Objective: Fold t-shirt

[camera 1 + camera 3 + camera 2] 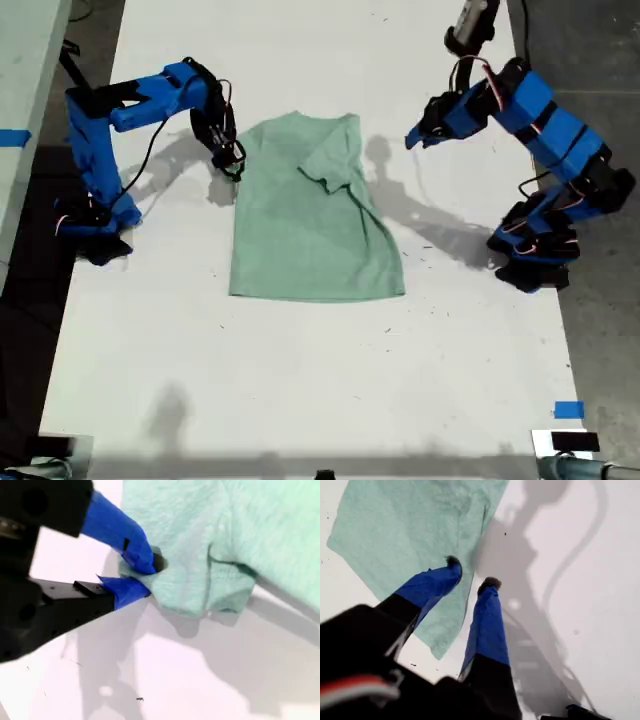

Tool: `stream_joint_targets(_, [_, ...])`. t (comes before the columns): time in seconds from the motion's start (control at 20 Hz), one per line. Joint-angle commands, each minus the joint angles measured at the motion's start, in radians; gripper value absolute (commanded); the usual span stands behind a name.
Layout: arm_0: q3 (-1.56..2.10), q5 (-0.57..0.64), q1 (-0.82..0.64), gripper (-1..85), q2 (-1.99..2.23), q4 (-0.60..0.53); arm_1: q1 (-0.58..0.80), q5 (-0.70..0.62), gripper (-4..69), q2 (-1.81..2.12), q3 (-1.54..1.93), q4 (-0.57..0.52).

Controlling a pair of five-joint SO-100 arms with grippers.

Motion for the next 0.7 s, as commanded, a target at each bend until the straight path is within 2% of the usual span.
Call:
stream_joint_targets(0.0, [0.003, 0.009, -0.003, 0.1, 0.089, 0.029, -0.011, 0.009, 11.4, 0.055, 0.000, -0.031])
stream_joint_targets(0.35, [0.020, -0.011, -0.031, 0.0, 0.400, 0.094, -0.017, 0.018, 9.8, 0.074, 0.038, -0.054])
stream_joint_targets(0.45, [0.035, -0.014, -0.021, 0.0, 0.411, 0.074, -0.014, 0.020, 9.6, 0.081, 0.055, -0.061])
stream_joint_targets(0.65, [-0.005, -0.015, 0.109, 0.1, 0.414, -0.020, -0.011, 0.025, 9.3, 0.101, 0.083, -0.066])
